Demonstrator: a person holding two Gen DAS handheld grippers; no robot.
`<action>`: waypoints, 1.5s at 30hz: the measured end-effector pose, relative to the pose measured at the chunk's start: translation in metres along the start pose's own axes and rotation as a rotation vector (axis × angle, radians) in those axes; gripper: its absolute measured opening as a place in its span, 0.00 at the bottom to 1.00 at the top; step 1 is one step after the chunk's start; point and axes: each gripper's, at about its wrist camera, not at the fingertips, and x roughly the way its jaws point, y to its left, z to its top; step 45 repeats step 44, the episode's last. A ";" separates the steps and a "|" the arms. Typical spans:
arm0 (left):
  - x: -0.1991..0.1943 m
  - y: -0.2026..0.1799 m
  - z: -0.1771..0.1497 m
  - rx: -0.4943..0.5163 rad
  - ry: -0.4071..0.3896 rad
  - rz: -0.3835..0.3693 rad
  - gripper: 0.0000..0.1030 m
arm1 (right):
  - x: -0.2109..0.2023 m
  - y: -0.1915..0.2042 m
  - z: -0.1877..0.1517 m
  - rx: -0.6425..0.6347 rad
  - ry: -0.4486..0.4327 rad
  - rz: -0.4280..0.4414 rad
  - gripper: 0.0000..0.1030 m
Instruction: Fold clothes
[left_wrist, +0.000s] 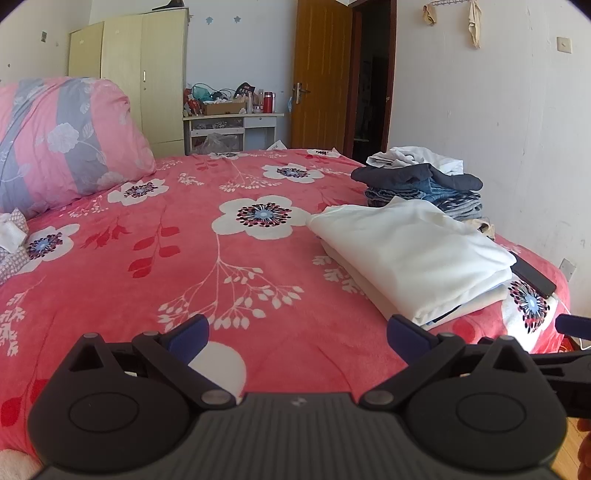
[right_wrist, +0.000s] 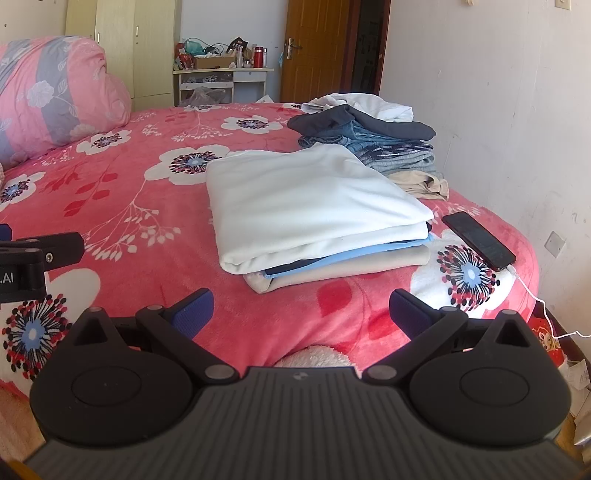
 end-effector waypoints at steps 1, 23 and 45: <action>0.000 0.000 0.000 -0.001 0.000 0.000 1.00 | 0.000 0.000 0.000 0.001 0.000 0.000 0.99; -0.001 0.002 -0.001 -0.004 0.002 -0.001 1.00 | 0.001 0.001 -0.001 -0.001 0.005 0.000 0.99; 0.001 0.007 0.000 -0.012 0.004 0.002 1.00 | 0.002 0.005 0.002 -0.009 0.005 0.003 0.99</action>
